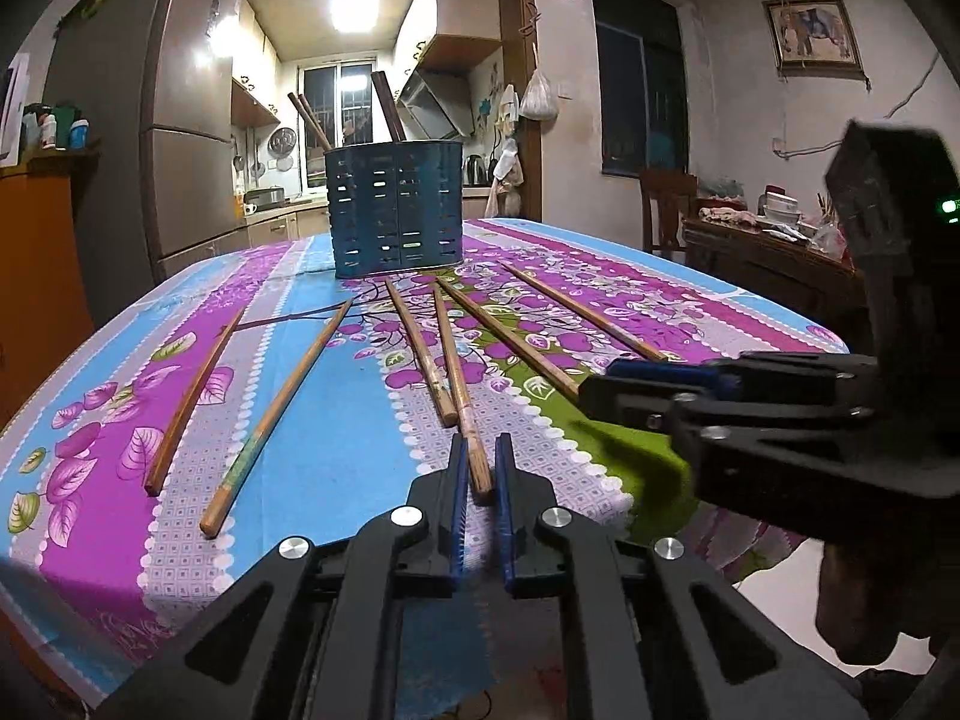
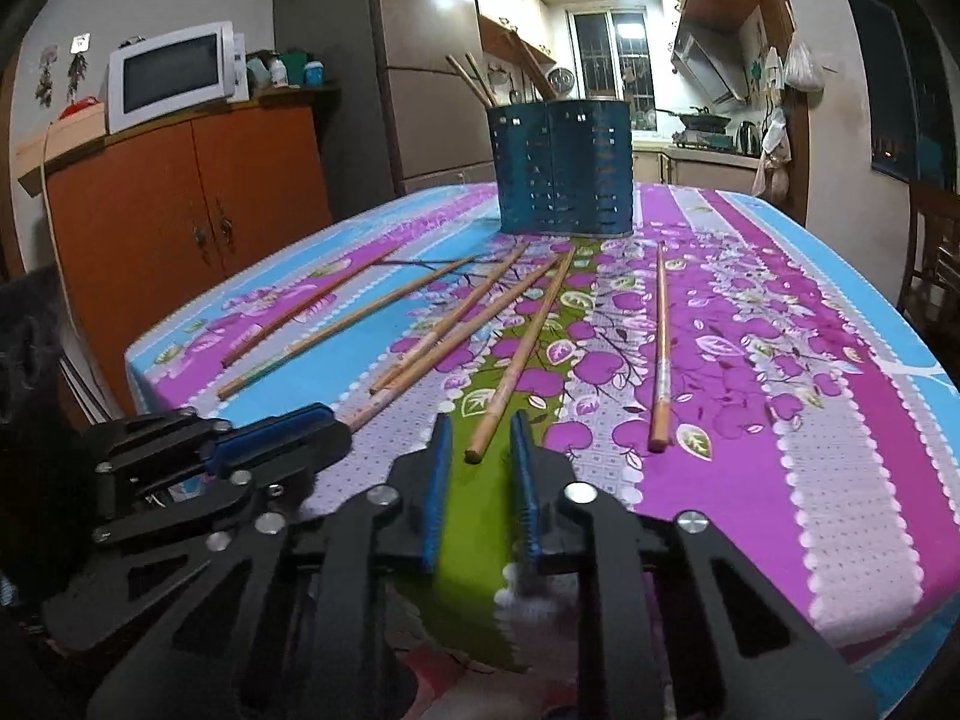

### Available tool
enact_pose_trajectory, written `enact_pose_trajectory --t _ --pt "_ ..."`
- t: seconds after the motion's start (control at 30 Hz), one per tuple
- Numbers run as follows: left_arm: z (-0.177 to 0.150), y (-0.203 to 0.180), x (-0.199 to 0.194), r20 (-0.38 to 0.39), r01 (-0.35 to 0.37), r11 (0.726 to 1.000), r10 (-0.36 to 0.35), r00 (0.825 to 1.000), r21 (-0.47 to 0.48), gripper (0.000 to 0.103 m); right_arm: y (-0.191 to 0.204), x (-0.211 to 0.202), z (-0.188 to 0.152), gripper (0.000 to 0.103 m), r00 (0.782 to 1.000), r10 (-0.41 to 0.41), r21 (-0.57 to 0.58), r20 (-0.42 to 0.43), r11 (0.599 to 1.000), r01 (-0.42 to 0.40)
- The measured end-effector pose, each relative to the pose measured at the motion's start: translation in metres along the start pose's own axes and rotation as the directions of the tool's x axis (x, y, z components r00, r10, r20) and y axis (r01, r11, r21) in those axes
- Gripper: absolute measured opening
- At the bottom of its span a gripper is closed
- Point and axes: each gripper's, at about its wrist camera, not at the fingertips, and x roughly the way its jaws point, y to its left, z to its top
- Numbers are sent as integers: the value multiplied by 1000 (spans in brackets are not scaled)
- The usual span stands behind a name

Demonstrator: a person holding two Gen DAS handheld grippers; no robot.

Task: Organize utensils
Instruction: 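Pull both grippers back from the holder and lower them toward the remaining chopsticks, then close the left gripper on a wooden chopstick while the right gripper grasps another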

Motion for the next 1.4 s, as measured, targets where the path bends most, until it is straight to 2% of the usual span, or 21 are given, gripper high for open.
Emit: enact_pose_trajectory --t 0.13,0.23,0.37,1.1,1.3,1.4 --pt "0 0 0 0 2 1000 -2 1000 -2 10 1 1 -1 6 1000 -28 -23 -4 999 28" --pt "0 -4 1 4 10 1000 -10 1000 11 10 -8 -3 -1 6 998 -55 1 -3 998 55" --pt "-1 -9 3 12 10 1000 -10 1000 26 10 -16 -5 -3 6 999 -53 16 -1 998 53" --pt "-7 -19 7 94 -40 996 33 995 75 10 -10 -2 -11 7 993 -90 -7 81 996 91" --pt "-3 -18 4 89 -38 997 31 996 73 9 -15 -5 -10 6 992 -85 29 93 996 83" --pt "6 -17 -5 118 -38 996 28 993 80 9 -16 -16 -4 6 989 -89 31 115 996 86"
